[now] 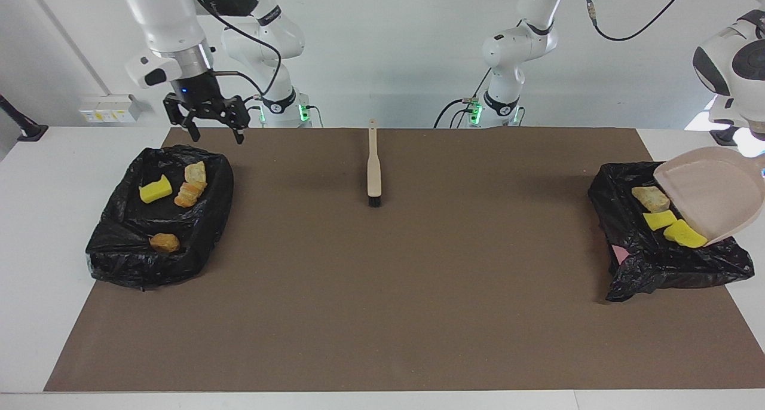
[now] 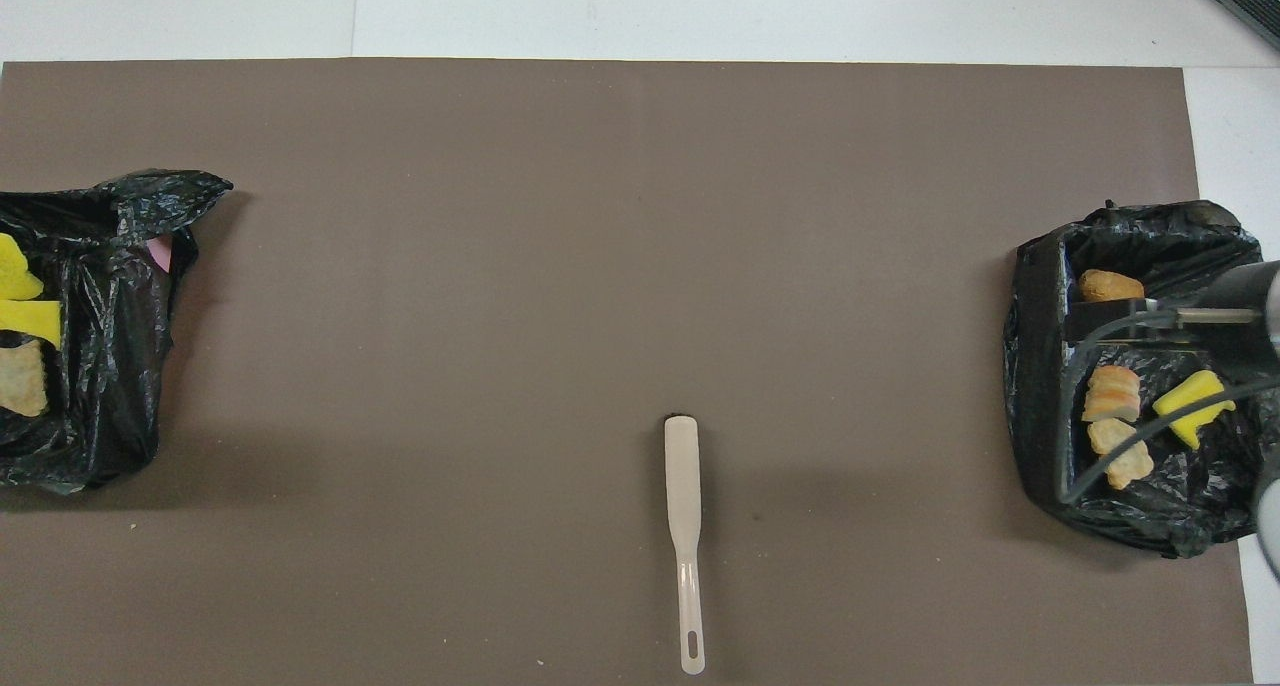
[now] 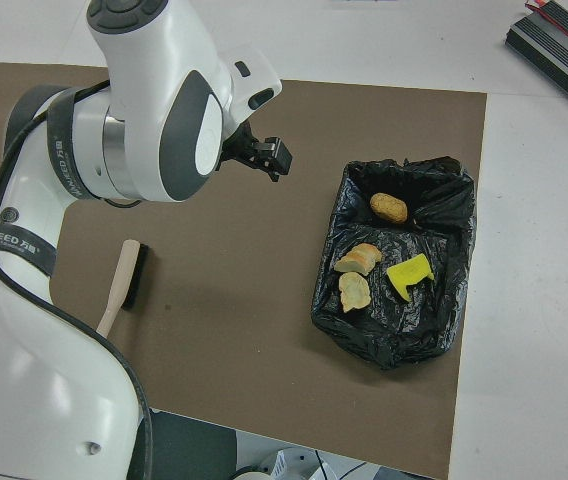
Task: Sweep and dump trash in bin
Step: 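Drop the brush on the table and withdraw the right gripper, then bring the empty dustpan back over the table with the left gripper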
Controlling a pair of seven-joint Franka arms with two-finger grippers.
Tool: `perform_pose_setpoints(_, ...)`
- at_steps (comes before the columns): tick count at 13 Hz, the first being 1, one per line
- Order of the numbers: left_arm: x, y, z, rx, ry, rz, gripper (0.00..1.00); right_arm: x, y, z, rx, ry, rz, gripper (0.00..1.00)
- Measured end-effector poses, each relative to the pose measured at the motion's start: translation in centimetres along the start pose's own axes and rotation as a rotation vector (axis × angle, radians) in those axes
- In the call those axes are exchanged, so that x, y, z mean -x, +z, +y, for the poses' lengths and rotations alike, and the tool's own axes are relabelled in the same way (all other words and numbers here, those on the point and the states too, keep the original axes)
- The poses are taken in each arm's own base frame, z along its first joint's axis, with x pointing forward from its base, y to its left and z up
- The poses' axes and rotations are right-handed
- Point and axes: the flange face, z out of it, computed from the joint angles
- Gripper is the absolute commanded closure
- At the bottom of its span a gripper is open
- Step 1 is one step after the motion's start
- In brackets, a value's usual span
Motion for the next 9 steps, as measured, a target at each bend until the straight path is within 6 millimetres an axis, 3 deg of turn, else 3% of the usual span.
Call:
perform_pose_setpoints(1, 0.4, -0.6, 0.1, -0.009, 0.002, -0.017, 1.00, 0.0, -1.0, 0.8, 0.000, -0.009, -0.005, 0.00)
perform_pose_setpoints(5, 1.0, -1.7, 0.4, -0.027, -0.001, -0.031, 1.00, -0.6, -4.6, 0.9, 0.043, -0.019, -0.055, 0.00)
perform_pose_setpoints(7, 0.7, -2.2, 0.1, -0.036, 0.004, -0.031, 1.00, -1.5, -5.4, 0.9, 0.047, -0.032, -0.057, 0.00)
perform_pose_setpoints(9, -0.2, -4.0, -0.3, -0.057, -0.001, -0.015, 1.00, -1.6, -5.6, 1.1, 0.047, -0.028, -0.063, 0.00)
